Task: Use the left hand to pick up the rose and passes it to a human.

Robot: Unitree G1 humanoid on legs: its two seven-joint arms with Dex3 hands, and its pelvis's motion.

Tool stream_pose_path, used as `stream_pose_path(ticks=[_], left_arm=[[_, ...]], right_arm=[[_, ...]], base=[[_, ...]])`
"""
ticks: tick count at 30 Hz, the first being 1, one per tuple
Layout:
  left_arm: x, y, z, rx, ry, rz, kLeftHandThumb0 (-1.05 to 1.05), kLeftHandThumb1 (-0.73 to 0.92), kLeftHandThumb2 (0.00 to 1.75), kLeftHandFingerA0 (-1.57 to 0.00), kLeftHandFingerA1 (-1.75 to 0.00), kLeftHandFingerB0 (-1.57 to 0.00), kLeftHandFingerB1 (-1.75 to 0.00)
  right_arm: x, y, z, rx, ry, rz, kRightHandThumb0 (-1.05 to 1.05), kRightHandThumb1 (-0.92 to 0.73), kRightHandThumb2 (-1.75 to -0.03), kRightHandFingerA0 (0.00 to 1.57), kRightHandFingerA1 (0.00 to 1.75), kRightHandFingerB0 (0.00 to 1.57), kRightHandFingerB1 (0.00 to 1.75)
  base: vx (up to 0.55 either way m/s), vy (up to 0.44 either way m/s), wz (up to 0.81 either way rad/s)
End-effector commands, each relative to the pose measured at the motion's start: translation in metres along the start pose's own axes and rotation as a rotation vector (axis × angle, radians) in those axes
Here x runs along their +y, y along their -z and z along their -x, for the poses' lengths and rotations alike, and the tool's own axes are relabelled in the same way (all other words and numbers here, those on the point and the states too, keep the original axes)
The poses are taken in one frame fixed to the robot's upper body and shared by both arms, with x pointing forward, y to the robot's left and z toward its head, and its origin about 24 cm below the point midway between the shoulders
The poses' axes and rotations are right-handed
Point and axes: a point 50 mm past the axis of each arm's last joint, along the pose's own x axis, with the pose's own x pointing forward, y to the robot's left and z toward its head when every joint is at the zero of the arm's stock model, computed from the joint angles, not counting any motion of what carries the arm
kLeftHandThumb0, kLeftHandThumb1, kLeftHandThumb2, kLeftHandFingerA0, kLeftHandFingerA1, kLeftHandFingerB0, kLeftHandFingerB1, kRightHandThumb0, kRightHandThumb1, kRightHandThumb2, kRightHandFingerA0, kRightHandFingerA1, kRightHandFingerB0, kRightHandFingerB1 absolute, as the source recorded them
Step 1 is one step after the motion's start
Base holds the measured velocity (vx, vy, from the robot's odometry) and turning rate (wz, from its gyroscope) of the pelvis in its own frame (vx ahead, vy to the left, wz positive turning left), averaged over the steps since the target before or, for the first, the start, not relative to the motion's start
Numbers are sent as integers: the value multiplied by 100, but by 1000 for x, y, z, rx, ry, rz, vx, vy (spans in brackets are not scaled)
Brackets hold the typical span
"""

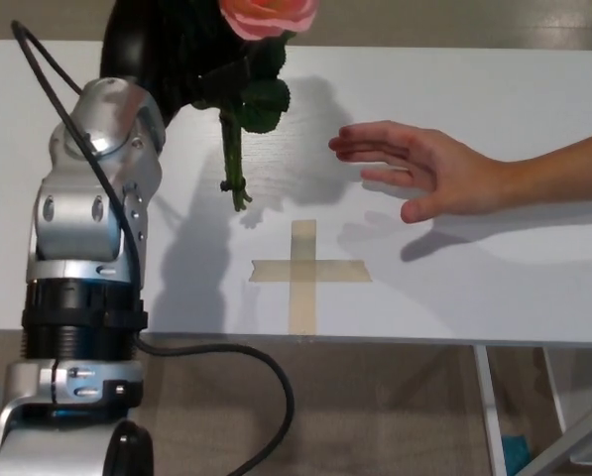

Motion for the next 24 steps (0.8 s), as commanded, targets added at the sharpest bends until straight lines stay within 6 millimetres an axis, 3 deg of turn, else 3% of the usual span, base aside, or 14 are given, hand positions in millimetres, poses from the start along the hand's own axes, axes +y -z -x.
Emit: stream_pose_path(ticks=[1,10,12,15,16,20,24], left_arm=[[-11,6,1,-1,26,-8,-15,76,78,-95,-137,-78,-115],[-27,9,-4,9,48,9,-15,76,78,-97,-137,-79,-114],[-41,14,-6,22,57,43,-16,78,75,-98,-137,-80,-109],[-41,14,-7,20,56,43,-16,78,75,-98,-137,-80,-109],[-46,16,-8,25,62,49,-14,77,71,-97,-131,-83,-97],[-57,18,-13,34,75,63,-17,78,74,-91,-140,-81,-111],[-68,17,-18,35,84,81,-16,77,75,-93,-139,-83,-112]], right_arm=[[-2,3,0,16,-4,-1,-56,-77,-64,64,45,50,35],[-4,0,0,12,-4,2,-56,-77,-64,64,45,50,35],[-1,-1,-1,11,-11,-8,-56,-77,-64,64,45,50,35],[-1,-1,-1,11,-11,-9,-56,-77,-64,64,45,50,35],[-1,-1,-1,9,-12,-10,-56,-77,-64,64,44,50,35],[0,-3,-1,6,-16,-9,-56,-77,-64,63,44,49,35],[1,-6,-2,0,-22,-5,-56,-77,-64,63,44,49,35]], base=[[0,0,0],[0,0,0],[0,0,0],[0,0,0],[0,0,0],[0,0,0],[0,0,0]])
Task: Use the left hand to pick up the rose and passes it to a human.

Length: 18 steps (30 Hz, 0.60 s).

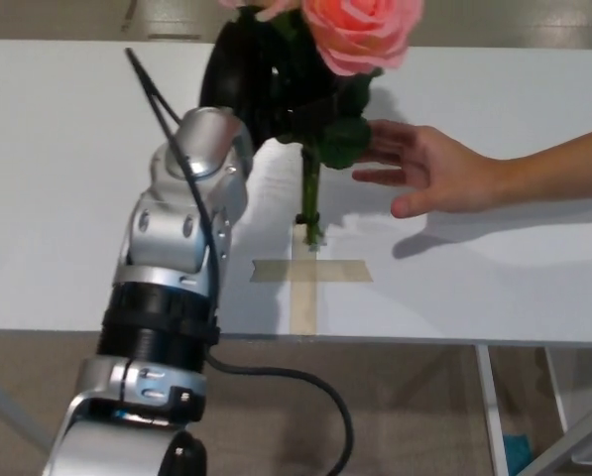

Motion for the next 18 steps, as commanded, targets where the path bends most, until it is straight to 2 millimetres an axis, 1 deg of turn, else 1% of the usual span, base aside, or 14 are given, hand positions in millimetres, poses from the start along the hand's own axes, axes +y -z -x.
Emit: stream_pose_path(ticks=[1,2,3,6,9,10,11,15,16,17,18], left_arm=[[-11,-9,-6,-51,1,18,-16,77,75,-93,-139,-83,-112],[-11,-9,-7,-51,1,18,-16,77,75,-93,-139,-83,-112],[-22,-10,-8,-49,29,16,-18,76,76,-104,-139,-80,-114],[-30,-10,-9,-58,42,19,-19,76,76,-102,-142,-79,-113],[-30,-10,-10,-60,41,19,-19,76,76,-102,-142,-79,-113],[-49,-14,-12,-82,74,41,-18,77,75,-94,-145,-79,-111],[-52,-14,-13,-83,76,37,-18,78,75,-94,-146,-78,-110],[-53,-15,-14,-87,75,35,-18,78,75,-94,-146,-78,-110],[-63,-15,-14,-85,89,46,-18,79,74,-102,-140,-77,-111],[-77,-15,-14,-82,111,61,-18,79,74,-102,-140,-77,-111],[-80,-15,-14,-80,115,62,-18,79,74,-102,-140,-78,-110]], right_arm=[[1,2,0,15,-12,-5,-56,-77,-64,63,44,49,35],[1,2,0,15,-12,-5,-56,-77,-64,63,44,49,35],[1,2,0,16,-14,-12,-56,-77,-64,63,44,51,36],[1,2,0,17,-16,-17,-57,-77,-65,63,44,51,36],[1,2,0,17,-17,-17,-57,-77,-65,63,44,51,36],[2,1,0,17,-15,-27,-57,-77,-64,63,45,51,36],[2,1,0,15,-17,-29,-57,-77,-64,64,45,52,36],[3,0,0,14,-17,-29,-57,-77,-64,64,45,52,36],[3,-1,-1,11,-17,-30,-57,-77,-65,62,43,50,36],[3,-2,-1,7,-16,-31,-57,-77,-65,62,43,50,36],[3,-3,-1,8,-15,-29,-56,-77,-64,63,43,50,36]], base=[[0,0,0],[0,0,0],[0,0,0],[0,0,0],[0,0,0],[0,0,0],[0,0,0],[0,0,0],[0,0,0],[0,0,0],[0,0,0]])
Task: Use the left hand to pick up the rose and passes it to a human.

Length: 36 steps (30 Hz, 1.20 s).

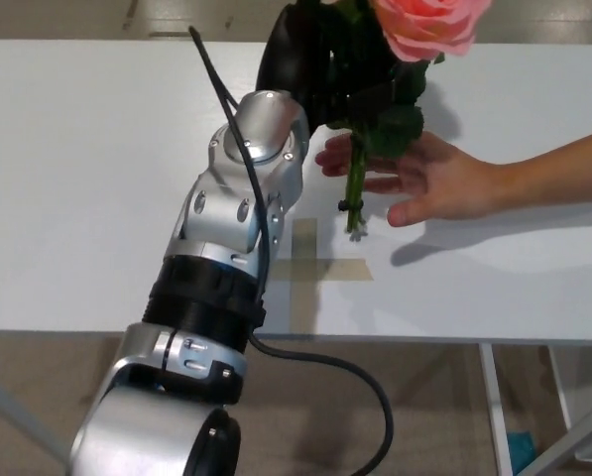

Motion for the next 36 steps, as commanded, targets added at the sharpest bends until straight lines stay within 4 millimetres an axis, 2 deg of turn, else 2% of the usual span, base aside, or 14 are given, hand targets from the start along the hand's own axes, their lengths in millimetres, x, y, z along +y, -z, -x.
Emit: stream_pose_path(ticks=[1,3,5,7,12,15,19,21,22,28,36], left_arm=[[-44,-8,-4,-46,64,64,-18,79,74,-102,-140,-78,-110],[-44,-8,-4,-47,64,64,-18,79,74,-102,-140,-78,-110],[-68,-4,-2,-32,114,108,-18,79,74,-95,-136,-78,-111],[-74,-2,-2,-24,120,113,-18,79,74,-95,-134,-78,-112],[-88,2,0,-14,147,123,-18,79,73,-102,-131,-80,-113],[-89,2,0,-14,148,122,-18,79,73,-102,-131,-80,-113],[-103,2,3,2,186,137,-18,80,71,-102,-135,-80,-113],[-103,2,3,3,187,137,-18,80,71,-102,-135,-80,-113],[-113,4,5,-4,201,130,-20,80,72,-103,-137,-80,-114],[-128,6,9,6,235,217,-21,77,75,-103,-139,-82,-114],[-137,5,11,-1,270,224,-19,76,77,-98,-137,-84,-112]], right_arm=[[2,2,0,16,-6,-17,-56,-77,-64,63,43,50,36],[2,2,0,16,-6,-17,-56,-77,-64,63,43,50,36],[4,-2,-1,6,-8,-10,-57,-77,-65,63,43,50,35],[4,-3,-1,0,-10,-5,-56,-77,-64,64,43,50,35],[3,-5,-1,-10,-18,-19,-57,-77,-64,64,44,51,36],[3,-5,-1,-10,-18,-19,-57,-77,-64,64,44,51,36],[3,-10,-3,-18,-17,-12,-57,-77,-64,64,43,49,35],[3,-10,-3,-18,-17,-12,-57,-77,-64,64,43,49,35],[3,-11,-3,-16,-12,-8,-57,-77,-64,63,43,49,35],[3,-11,-3,-19,-9,-5,-58,-77,-65,62,42,50,36],[3,-13,-3,-22,-9,-13,-57,-77,-64,63,42,50,36]], base=[[0,0,0],[0,0,0],[0,0,0],[0,0,0],[0,0,0],[0,0,0],[0,0,0],[0,0,0],[0,0,0],[0,0,0],[0,0,0]])
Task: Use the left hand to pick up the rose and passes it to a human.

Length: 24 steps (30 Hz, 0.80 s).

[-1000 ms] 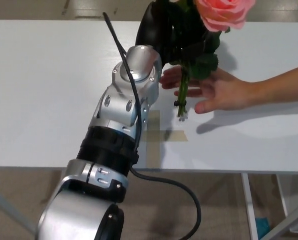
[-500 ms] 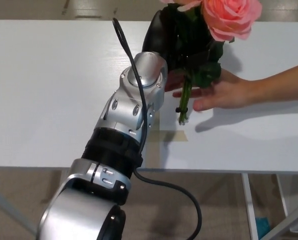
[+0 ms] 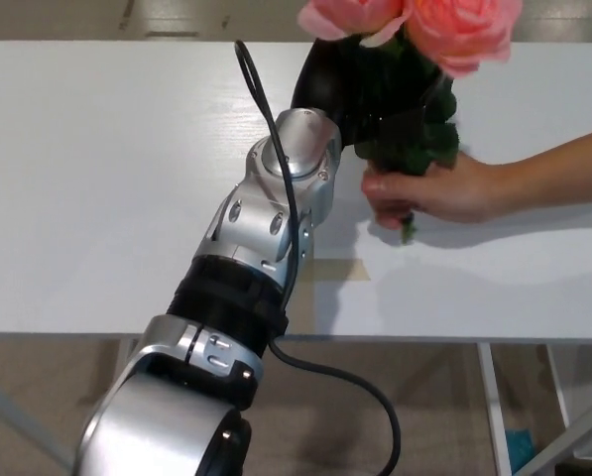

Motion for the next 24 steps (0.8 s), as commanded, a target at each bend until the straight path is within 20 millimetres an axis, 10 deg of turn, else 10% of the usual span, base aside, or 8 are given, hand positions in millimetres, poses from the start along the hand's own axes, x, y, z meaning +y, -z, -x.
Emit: stream_pose_path(ticks=[1,10,11,24], left_arm=[[-123,-18,13,-43,281,274,-19,76,78,-95,-136,-85,-111],[-120,-18,12,-51,333,280,-20,81,69,-103,-117,-92,-80],[-116,-18,11,-35,392,225,-76,48,55,0,0,0,0],[-86,-12,5,70,580,-125,-87,48,58,0,0,0,0]], right_arm=[[1,3,0,14,-9,-30,-57,-77,-64,64,43,51,36],[0,1,0,8,-6,-36,-57,-77,-64,65,43,52,36],[0,-1,0,6,-5,-30,-57,-77,-64,65,44,52,36],[0,-5,-2,3,0,-47,-57,-77,-64,66,44,52,36]], base=[[0,0,0],[0,0,0],[0,0,0],[0,0,0]])
